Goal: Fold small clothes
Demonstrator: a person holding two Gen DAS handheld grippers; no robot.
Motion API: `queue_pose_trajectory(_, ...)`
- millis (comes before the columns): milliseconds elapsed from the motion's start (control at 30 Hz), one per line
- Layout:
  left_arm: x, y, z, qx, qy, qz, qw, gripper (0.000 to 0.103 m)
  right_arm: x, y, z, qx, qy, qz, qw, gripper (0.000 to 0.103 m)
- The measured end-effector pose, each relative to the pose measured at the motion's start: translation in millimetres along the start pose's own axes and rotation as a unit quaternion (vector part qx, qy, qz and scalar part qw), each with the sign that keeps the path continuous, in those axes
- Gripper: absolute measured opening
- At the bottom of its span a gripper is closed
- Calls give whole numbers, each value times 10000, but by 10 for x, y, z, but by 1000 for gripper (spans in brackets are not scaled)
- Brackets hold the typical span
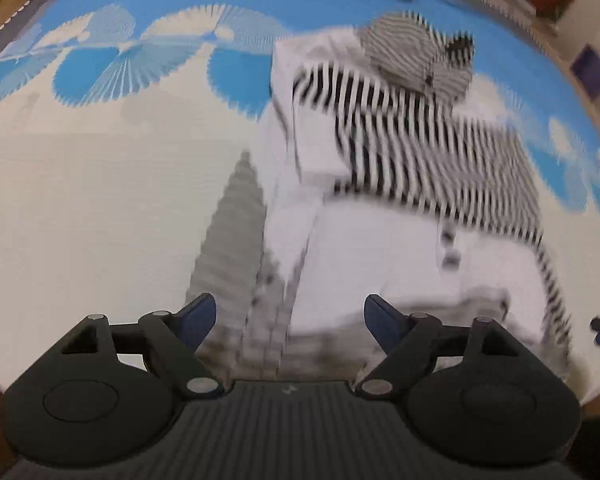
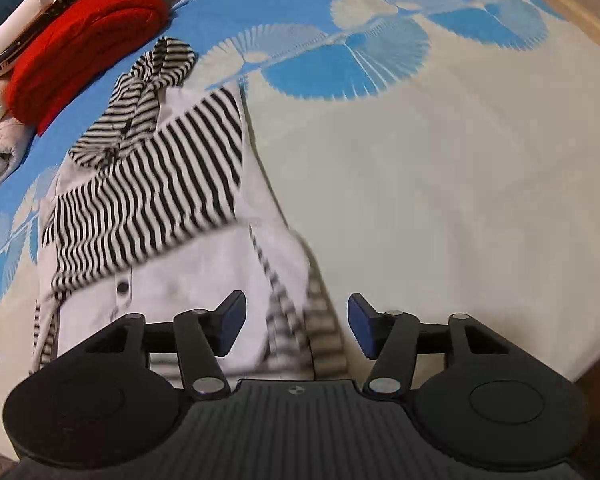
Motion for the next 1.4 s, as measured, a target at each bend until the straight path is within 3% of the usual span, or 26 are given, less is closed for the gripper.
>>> queue_pose_trajectory(200, 427, -587, -175, -130, 1140, -117, 9933, 86, 265, -489, 62, -143, -377, -527, 9978, 59)
queue_pose_trajectory(333, 600, -764, -226, 96, 1229, -238, 9921, 82, 397, -623, 166, -108, -425, -818, 9957, 58)
queue_pose_trajectory(367, 617, -799, -227, 141, 1144, -253, 9930, 77, 382, -656, 200, -90, -397, -795, 9960, 57)
queue_pose_trajectory(400, 617, -818, -225, 173, 1050, -236, 9940, 59, 380, -653, 197, -92, -361, -760, 9964, 45)
queue_pose_trajectory(433, 601, -825, -227, 151, 990, -209, 9948, 37, 374, -646, 177, -122, -259, -720, 9970, 21)
queue_pose_trajectory(467, 577, -824, -226, 70, 901, -167, 9958, 27, 366, -639, 146, -128, -78, -703, 9974, 9)
queue_pose_trajectory(500, 542, -830, -220, -31, 783, -126, 9968, 13, 345, -626, 122, -93, 9, -677, 9977, 4)
queue_pose_trajectory(533, 517, -831, -172, -84, 719, -104, 9973, 11, 314, -605, 116, -88, -33, -655, 9978, 4)
queue_pose_trajectory(667, 387, -974, 109, -132, 319, -69, 9994, 9, 165, -346, 371, 108, -293, -561, 9979, 3)
queue_pose_trajectory(767, 297, -1139, 350, -1, -232, -152, 9996, 9, -19, -82, 518, -423, -905, -140, 9949, 3)
queue_pose_trajectory(833, 326, -1224, 356, 50, -122, -229, 9997, 9, -21, -40, 575, -681, -1000, -209, 9924, 3)
queue_pose_trajectory(900, 379, -1258, 215, -86, 145, -349, 9992, 10, 71, -138, 618, -734, -806, -560, 9925, 4)
queue_pose_trajectory(1000, 352, -1207, 54, -385, 84, -470, 9981, 12, 160, -295, 562, -780, -748, -750, 9913, 4)
queue_pose_trajectory(1100, 284, -1170, 39, -260, 101, -547, 9981, 34, 199, -362, 452, -1035, -834, -800, 9879, 6)
queue_pose_trajectory(1200, 112, -1108, 67, -31, 262, -90, 9996, 38, 111, -301, 429, -1055, -926, -578, 9884, 12)
queue_pose_trajectory(1233, 12, -1067, 106, 121, 257, 202, 9994, 38, 30, -298, 434, -983, -910, -445, 9900, 20)
queue_pose_trajectory(1300, -150, -1023, 184, 352, -39, 582, 9977, 38, -130, -275, 418, -882, -890, -75, 9921, 31)
queue_pose_trajectory(1333, -174, -1001, 242, 409, -313, 616, 9968, 38, -182, -270, 410, -871, -855, 59, 9925, 32)
queue_pose_trajectory(1400, -131, -1007, 314, 434, -849, 364, 9948, 38, -170, -310, 390, -879, -671, 67, 9938, 32)
Point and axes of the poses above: each gripper's, at about its wrist camera, not at the fingertips, and x roughly the way its jaws point, z to its right, y to its top, the point moved 3 cm from there along x, roughly the way its jaws point, and after that the axes turned 8 degrees about -x, right-handed, at the moved point
